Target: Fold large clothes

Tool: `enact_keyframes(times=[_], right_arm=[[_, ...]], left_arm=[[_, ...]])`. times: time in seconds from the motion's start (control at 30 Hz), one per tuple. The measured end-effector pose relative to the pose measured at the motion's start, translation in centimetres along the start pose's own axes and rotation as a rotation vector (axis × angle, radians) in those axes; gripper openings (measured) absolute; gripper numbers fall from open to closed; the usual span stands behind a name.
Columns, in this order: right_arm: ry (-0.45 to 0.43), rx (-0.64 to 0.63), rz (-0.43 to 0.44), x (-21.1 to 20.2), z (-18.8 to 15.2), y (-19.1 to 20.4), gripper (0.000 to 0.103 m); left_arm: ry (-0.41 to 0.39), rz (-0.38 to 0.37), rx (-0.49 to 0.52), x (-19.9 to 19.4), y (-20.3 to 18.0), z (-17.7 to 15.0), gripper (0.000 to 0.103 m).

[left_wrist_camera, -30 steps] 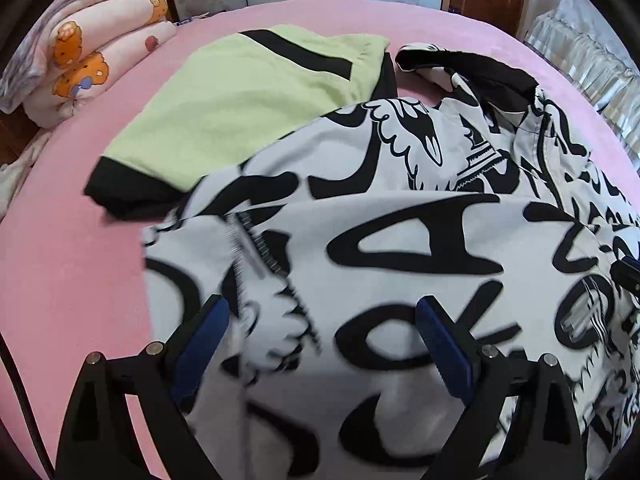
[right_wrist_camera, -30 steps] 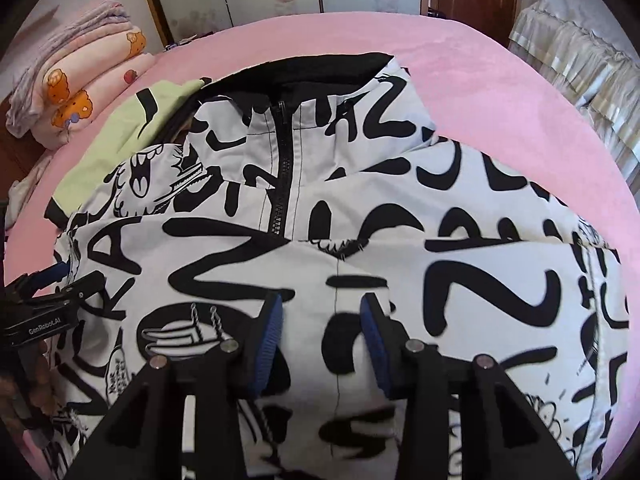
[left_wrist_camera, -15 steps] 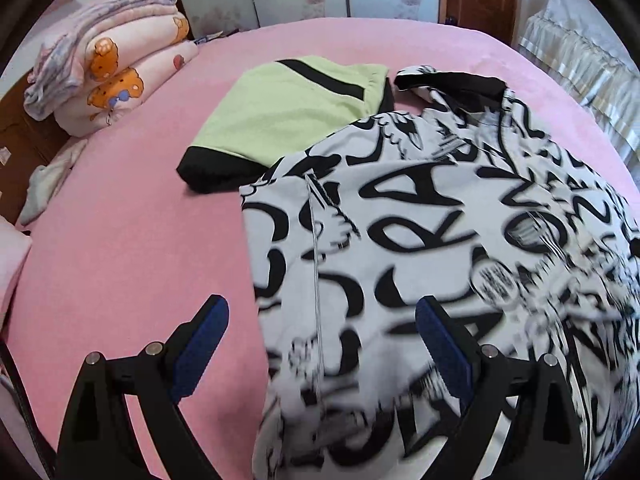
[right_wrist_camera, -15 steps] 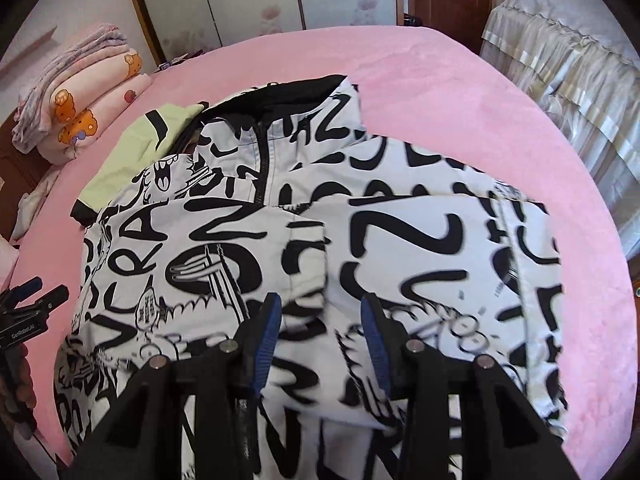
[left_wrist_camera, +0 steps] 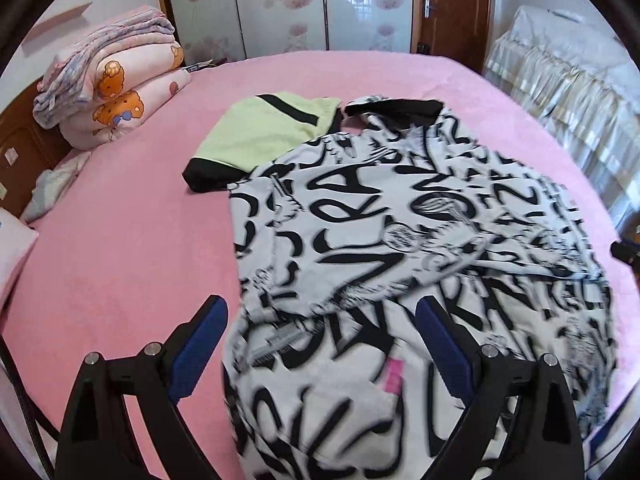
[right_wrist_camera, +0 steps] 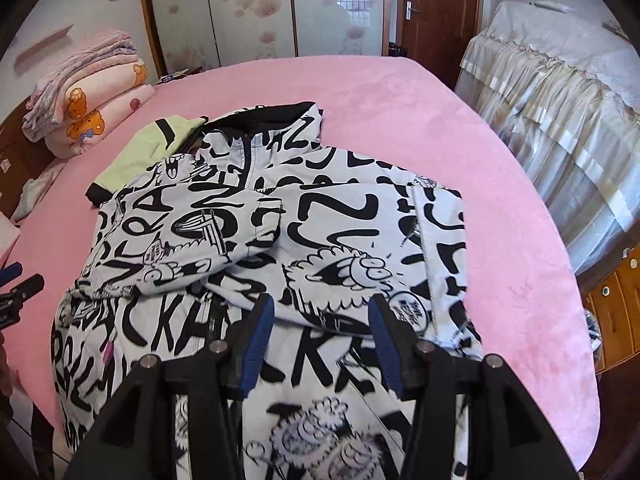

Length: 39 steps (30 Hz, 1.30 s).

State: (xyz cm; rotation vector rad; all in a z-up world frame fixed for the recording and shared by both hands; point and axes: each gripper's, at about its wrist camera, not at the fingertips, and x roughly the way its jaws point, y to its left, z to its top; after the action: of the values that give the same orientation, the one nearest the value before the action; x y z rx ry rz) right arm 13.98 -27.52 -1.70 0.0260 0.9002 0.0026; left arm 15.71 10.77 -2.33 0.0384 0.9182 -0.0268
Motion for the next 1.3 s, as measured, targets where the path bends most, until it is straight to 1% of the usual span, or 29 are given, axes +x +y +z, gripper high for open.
enact_keyframes(times=[0.17, 0.27, 0.4, 0.5, 0.57, 0.7, 0.83, 0.97, 1.2, 1.3], right_arm=[[-0.053, 0.003, 0.013, -3.5, -2.9, -0.3, 0.052], [-0.084, 0.033, 0.032, -5.2, -4.4, -0.7, 0.053], [-0.109, 0.058, 0.038, -6.6, -6.2, -0.9, 0.056], [-0.124, 0.069, 0.043, -7.5, -7.5, -0.9, 0.056], [-0.129, 0.077, 0.046, -7.9, -8.3, -0.9, 0.057], [-0.114, 0.096, 0.065, -8.2, -9.9, -1.0, 0.058], [-0.094, 0.089, 0.047, -8.1, -11.4, -1.0, 0.059], [-0.059, 0.112, 0.048, -7.5, -13.0, -1.7, 0.059], [0.014, 0.178, 0.040, -6.2, -15.8, -3.4, 0.059], [0.043, 0.202, 0.028, -5.7, -17.1, -4.4, 0.059]], left_arm=[[-0.035, -0.038, -0.025, -3.2, -1.1, -2.4, 0.094], [-0.065, -0.045, -0.049, -4.8, -1.3, -3.5, 0.094], [-0.101, -0.045, -0.093, -6.7, -1.0, -4.9, 0.094], [-0.110, -0.043, -0.122, -7.5, -0.6, -6.0, 0.094], [-0.102, -0.041, -0.133, -7.7, -0.4, -6.9, 0.094], [-0.070, -0.021, -0.148, -7.3, 0.3, -8.9, 0.094], [-0.003, 0.006, -0.167, -6.1, 1.4, -11.4, 0.094], [0.062, 0.028, -0.186, -4.7, 2.5, -13.7, 0.094], [0.191, 0.016, -0.230, -2.5, 4.4, -17.6, 0.094], [0.239, -0.005, -0.272, -1.8, 5.4, -19.3, 0.094]])
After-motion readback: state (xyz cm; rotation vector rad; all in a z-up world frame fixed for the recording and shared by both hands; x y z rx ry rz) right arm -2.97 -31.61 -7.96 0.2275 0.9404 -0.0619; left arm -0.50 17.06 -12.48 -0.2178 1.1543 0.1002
